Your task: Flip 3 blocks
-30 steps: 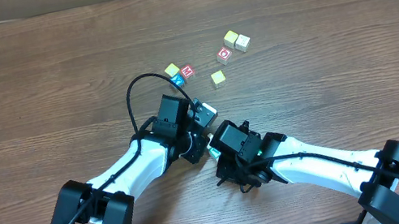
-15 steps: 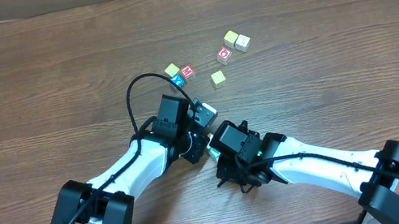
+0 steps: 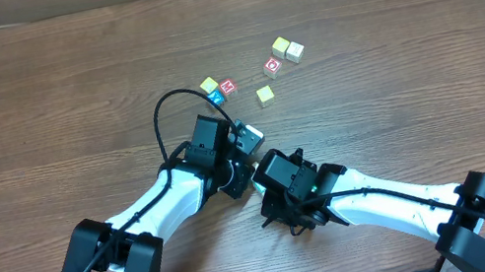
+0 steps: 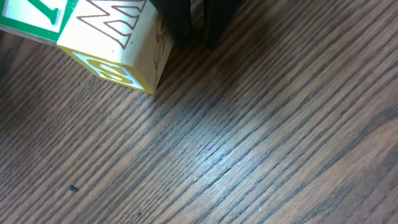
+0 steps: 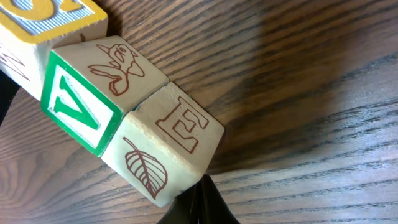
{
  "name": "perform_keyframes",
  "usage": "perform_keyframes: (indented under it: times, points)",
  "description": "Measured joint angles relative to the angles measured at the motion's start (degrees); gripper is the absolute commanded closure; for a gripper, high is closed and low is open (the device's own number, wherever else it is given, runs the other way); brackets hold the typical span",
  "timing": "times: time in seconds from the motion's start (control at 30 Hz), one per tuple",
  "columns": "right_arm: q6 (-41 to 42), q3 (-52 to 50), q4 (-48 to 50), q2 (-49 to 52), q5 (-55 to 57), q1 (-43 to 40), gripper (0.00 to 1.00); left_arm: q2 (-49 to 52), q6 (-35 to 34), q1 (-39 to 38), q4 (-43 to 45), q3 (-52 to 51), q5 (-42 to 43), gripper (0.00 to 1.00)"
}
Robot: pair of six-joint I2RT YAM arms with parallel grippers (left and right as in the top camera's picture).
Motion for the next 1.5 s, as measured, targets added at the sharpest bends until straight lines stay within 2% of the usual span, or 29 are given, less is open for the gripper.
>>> perform_keyframes:
  times: [0.73,1.5]
  points:
    - [0.50,-0.02,-0.09,0.00,0.20,0.02,0.96,0.00,-4.09,0.07,-1.64,0.24,-0.04,0.96]
    - [0.63,0.00,-0.11,0.00,0.87,0.02,0.96,0.00,-4.28,0.04,-1.33,0.44,-1.01,0.96]
